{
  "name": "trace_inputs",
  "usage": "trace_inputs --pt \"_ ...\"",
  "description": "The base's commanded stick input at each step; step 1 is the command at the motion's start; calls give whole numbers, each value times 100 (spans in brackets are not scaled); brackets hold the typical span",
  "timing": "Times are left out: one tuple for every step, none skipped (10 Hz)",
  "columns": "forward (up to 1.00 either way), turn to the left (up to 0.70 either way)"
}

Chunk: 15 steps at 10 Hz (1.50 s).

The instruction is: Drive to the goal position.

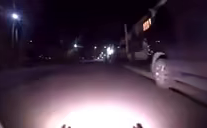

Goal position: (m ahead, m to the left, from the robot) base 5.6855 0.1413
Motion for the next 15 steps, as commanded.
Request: trace_inputs --pt "60 -15" --pt "60 -15" --pt "60 -12" --pt "60 -4" --pt "60 0" --pt "60 0" --pt "60 0" --pt "60 0" --pt "60 0" --pt "60 0" --pt "60 0" --pt "60 0" --pt "60 0" --pt "60 0" --pt "60 0"
